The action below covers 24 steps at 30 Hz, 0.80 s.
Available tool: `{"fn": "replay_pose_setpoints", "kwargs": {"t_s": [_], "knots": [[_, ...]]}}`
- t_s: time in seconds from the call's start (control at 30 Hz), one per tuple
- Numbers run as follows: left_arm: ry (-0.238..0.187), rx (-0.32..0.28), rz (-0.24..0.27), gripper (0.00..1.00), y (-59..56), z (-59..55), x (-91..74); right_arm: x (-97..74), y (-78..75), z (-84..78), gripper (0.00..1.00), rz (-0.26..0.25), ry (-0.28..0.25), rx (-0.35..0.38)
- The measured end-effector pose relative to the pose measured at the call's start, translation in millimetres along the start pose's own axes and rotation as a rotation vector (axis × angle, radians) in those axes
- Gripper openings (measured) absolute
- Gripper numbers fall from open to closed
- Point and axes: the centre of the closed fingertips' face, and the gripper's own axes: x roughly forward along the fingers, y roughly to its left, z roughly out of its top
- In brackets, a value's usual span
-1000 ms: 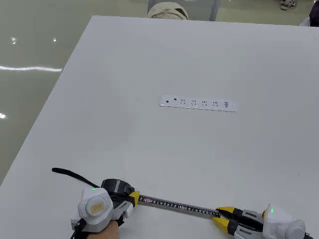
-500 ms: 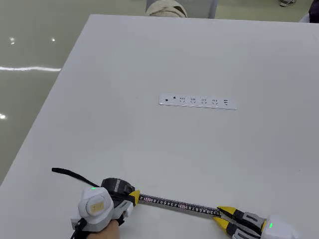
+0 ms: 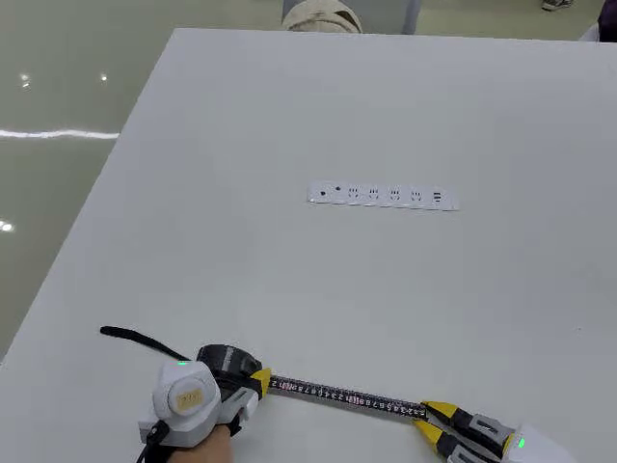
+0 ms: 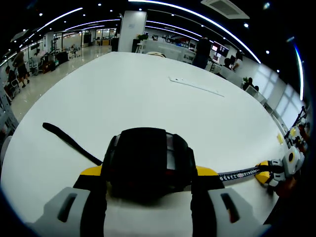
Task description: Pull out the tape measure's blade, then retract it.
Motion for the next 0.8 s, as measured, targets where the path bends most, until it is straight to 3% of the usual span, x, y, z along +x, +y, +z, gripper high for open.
{"fn": "replay_pose_setpoints", "kwargs": {"t_s": [0.8], "knots": [[0.006,0.007,-0.002,0.67,0.2,0.2,-1.3,19.2,13.5,6.9,0.11,0.052,-0.001,0.003]]}}
